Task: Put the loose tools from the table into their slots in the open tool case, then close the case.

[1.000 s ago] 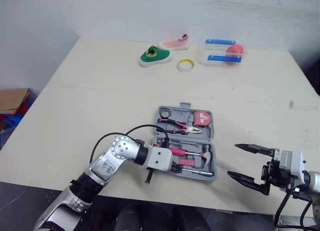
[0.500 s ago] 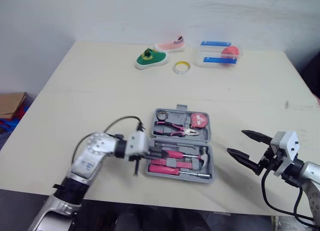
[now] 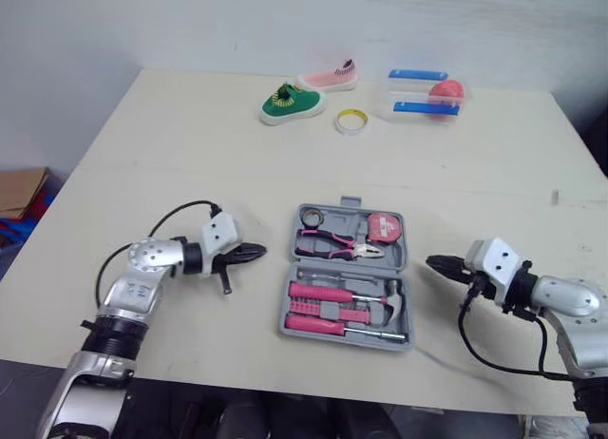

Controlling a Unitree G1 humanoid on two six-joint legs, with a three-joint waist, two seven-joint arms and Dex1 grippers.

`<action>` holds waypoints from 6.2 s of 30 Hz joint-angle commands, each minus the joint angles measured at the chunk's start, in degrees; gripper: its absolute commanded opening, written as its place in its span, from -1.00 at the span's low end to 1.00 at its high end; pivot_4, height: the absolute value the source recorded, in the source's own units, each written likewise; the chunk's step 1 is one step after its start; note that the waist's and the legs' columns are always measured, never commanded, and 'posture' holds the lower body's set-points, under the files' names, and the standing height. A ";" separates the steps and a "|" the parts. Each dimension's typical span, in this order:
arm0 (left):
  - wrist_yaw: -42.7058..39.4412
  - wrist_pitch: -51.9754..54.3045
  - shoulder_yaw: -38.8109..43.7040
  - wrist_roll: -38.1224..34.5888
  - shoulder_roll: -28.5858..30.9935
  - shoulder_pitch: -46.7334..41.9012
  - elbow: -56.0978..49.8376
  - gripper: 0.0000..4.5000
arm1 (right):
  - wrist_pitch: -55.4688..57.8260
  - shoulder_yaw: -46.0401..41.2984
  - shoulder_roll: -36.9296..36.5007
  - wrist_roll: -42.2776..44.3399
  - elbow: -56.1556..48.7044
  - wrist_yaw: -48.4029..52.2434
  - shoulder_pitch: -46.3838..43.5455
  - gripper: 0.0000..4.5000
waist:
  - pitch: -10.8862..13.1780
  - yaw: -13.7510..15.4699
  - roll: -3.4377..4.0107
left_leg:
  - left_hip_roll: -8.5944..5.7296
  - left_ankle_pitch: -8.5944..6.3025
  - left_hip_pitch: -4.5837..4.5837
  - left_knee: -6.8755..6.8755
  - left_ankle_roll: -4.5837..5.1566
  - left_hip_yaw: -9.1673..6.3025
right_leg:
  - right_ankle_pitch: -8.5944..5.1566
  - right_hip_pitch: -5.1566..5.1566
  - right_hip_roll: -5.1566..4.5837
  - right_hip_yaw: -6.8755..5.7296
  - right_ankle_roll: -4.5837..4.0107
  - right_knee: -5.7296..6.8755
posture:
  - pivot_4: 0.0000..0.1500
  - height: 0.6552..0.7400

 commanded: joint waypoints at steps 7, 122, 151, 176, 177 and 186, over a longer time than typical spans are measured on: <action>-0.88 3.47 -2.66 0.63 -2.06 2.62 -6.48 -1.00 | 2.25 3.95 1.57 -1.73 -0.65 -0.54 -1.58 -0.98 | 0.06 -0.53 0.01 | 0.14 0.10 0.32 0.23 -0.17 0.18 | -0.01 0.00 0.00 0.28 -0.02 0.61 | 1.00 1.00; 17.22 -37.44 11.51 4.77 8.09 24.12 -7.10 0.56 | -45.68 -2.78 -7.54 -29.64 4.52 -38.35 15.29 0.80 | 0.68 -2.70 -0.59 | 0.19 0.34 -0.21 0.54 0.11 0.89 | 0.41 -0.97 -0.10 1.50 0.12 1.00 | 1.00 1.00; -1.19 -17.36 -2.25 3.60 -8.22 -16.78 22.23 -0.98 | 11.28 7.55 -8.80 9.81 -29.85 -8.08 26.28 -1.00 | 0.71 -0.53 -0.95 | -0.08 0.31 -0.56 0.73 0.13 0.64 | 0.40 -1.13 0.13 1.24 0.10 0.99 | 1.00 1.00; 1.79 7.19 4.95 -1.64 -0.48 4.44 -19.47 -0.98 | 1.56 7.01 0.17 -2.05 -4.35 -8.04 4.21 -1.00 | 0.64 -1.33 -1.10 | 0.19 0.41 -0.35 0.88 0.17 0.53 | 0.50 -0.89 -0.02 1.24 0.03 1.23 | 1.00 1.00; 1.41 6.94 5.55 -2.97 -0.85 3.39 -20.14 -0.98 | 1.63 5.99 -0.06 -1.70 -5.26 -8.48 5.35 -1.00 | 0.64 -0.89 -1.10 | 0.17 0.40 -0.36 0.87 0.18 0.53 | 0.50 -0.89 -0.02 1.24 0.03 1.22 | 1.00 1.00; -4.40 6.15 -4.88 -5.96 -9.34 -8.38 -17.88 -0.98 | 11.86 -3.54 -1.41 9.49 -28.56 -7.32 22.07 -1.00 | 0.63 1.08 -0.95 | -0.08 0.33 -0.52 0.83 0.25 0.48 | 0.39 -0.88 0.06 1.18 0.23 1.06 | 1.00 1.00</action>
